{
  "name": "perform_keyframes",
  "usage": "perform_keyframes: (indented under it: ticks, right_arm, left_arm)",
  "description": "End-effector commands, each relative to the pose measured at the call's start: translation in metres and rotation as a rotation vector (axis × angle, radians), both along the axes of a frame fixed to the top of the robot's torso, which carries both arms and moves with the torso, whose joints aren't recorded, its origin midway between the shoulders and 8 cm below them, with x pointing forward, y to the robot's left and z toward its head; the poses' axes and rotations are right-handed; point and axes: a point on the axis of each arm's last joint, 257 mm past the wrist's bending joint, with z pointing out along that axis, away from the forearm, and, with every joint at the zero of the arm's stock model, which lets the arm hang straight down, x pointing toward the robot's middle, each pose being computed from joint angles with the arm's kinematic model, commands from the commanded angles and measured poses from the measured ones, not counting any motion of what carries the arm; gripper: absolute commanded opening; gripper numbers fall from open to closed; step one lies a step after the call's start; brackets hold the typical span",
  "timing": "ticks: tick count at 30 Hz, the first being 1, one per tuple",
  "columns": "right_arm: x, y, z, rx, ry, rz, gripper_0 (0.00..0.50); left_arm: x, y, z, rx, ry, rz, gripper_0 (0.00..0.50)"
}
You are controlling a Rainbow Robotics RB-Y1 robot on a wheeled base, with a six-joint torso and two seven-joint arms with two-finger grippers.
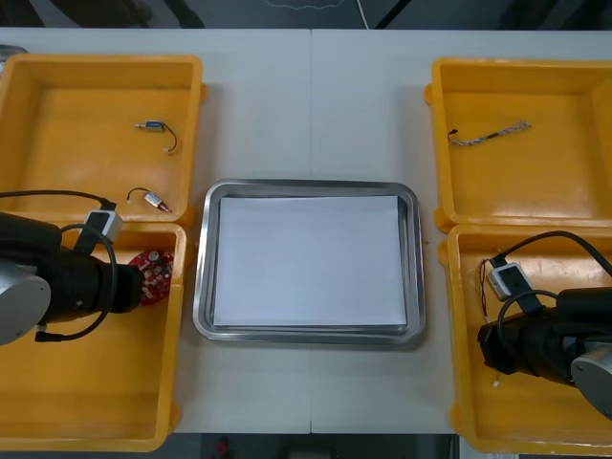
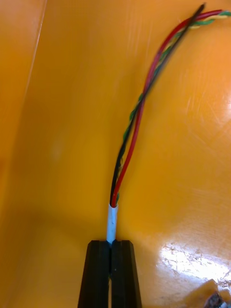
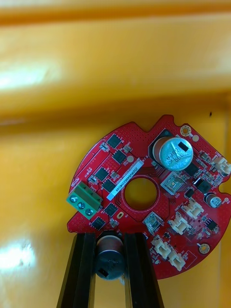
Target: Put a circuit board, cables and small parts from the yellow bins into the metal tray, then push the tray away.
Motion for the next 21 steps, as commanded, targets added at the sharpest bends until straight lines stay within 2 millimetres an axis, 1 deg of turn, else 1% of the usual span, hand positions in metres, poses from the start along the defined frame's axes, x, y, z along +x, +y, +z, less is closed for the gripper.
perform_keyframes:
  ticks: [1, 3, 6, 7, 8, 9, 12, 16, 18, 21]
  right_arm:
    - [-0.014, -0.007, 0.001, -0.034, 0.021, 0.025, 0.0]
    - [-0.013, -0.009, 0.013, -0.044, 0.014, 0.022, 0.0]
    - [-0.013, -0.019, 0.04, -0.079, 0.0, 0.013, 0.0]
    - [-0.013, -0.021, 0.046, -0.086, -0.003, 0.01, 0.0]
    - [-0.015, -0.022, 0.058, -0.093, -0.005, 0.008, 0.0]
    - [-0.017, -0.022, 0.062, -0.092, -0.002, 0.008, 0.0]
    - [-0.024, -0.026, 0.091, -0.106, -0.005, 0.004, 0.0]
    - [-0.033, -0.031, 0.123, -0.118, -0.011, 0.006, 0.0]
    - [-0.037, -0.032, 0.132, -0.118, -0.007, 0.01, 0.0]
    - [-0.045, -0.035, 0.148, -0.122, 0.009, 0.017, 0.0]
  left_arm:
    - [-0.012, 0.023, 0.027, -0.006, 0.016, 0.075, 0.0]
    - [-0.016, 0.025, 0.034, 0.006, 0.02, 0.073, 0.0]
    - [-0.023, 0.03, 0.051, 0.029, 0.023, 0.074, 0.0]
    - [-0.025, 0.03, 0.054, 0.028, 0.025, 0.073, 0.0]
    - [-0.028, 0.032, 0.063, 0.034, 0.024, 0.072, 0.0]
    - [-0.029, 0.032, 0.067, 0.032, 0.023, 0.07, 0.0]
    - [-0.036, 0.024, 0.084, 0.025, 0.02, 0.044, 0.0]
    - [-0.04, 0.014, 0.101, 0.052, 0.015, 0.013, 0.0]
    - [-0.04, 0.009, 0.107, 0.064, 0.015, -0.001, 0.0]
    - [-0.04, -0.004, 0.115, 0.089, 0.023, -0.036, 0.0]
